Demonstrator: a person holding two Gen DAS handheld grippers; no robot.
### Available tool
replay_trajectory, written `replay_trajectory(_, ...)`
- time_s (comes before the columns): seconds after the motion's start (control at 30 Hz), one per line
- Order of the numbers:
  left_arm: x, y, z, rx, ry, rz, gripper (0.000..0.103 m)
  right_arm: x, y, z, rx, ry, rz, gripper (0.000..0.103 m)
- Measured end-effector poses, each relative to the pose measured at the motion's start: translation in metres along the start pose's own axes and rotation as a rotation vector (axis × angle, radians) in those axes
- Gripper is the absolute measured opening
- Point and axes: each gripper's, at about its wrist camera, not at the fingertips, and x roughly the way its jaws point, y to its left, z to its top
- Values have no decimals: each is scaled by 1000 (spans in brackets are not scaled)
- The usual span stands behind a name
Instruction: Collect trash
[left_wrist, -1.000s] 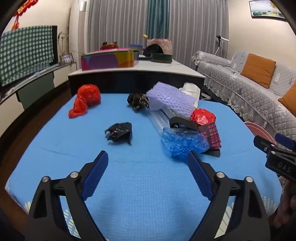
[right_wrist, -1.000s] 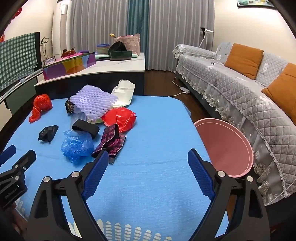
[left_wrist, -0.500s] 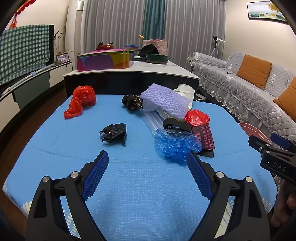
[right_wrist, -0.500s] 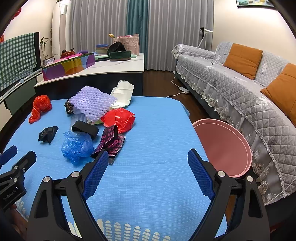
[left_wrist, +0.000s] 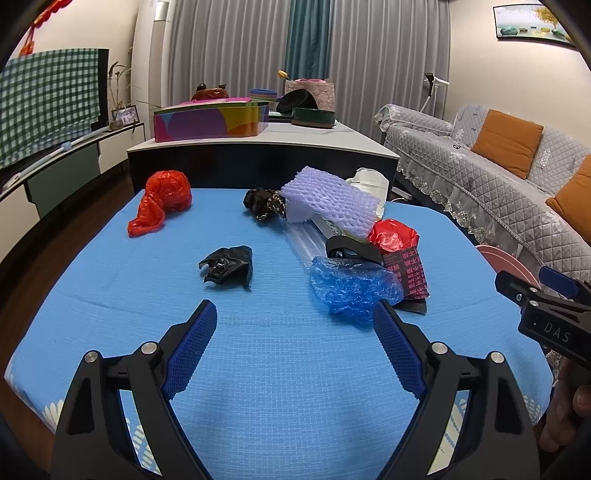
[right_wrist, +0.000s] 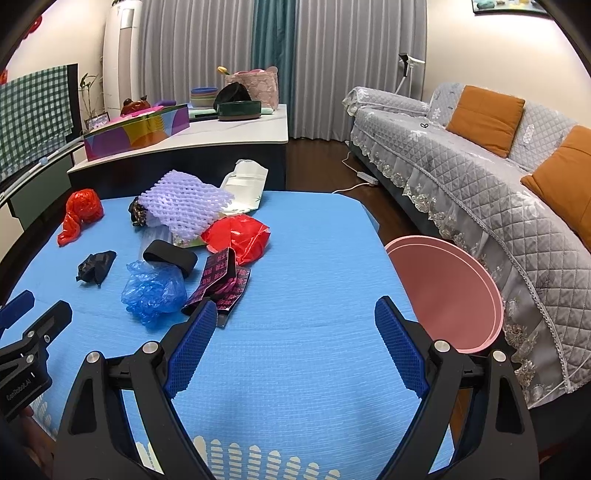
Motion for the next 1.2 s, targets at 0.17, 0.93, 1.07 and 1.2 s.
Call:
replay_trajectory(0.17,1,0,1,-1,2,0,84,-1,1,1,2,-7,3,86)
replay_trajectory(0.93,1,-2,-1,2,-3,-5,83,-4,3,3,-12,-21,6,86)
replay_trajectory(1.07,2,-2,-1,3,-3,-5,84,-4,3,3,-13,-20,7,84)
replay_trajectory(1.2,2,-2,-1,2,-3,-5,83,-5,3,3,-13,-18,9,82)
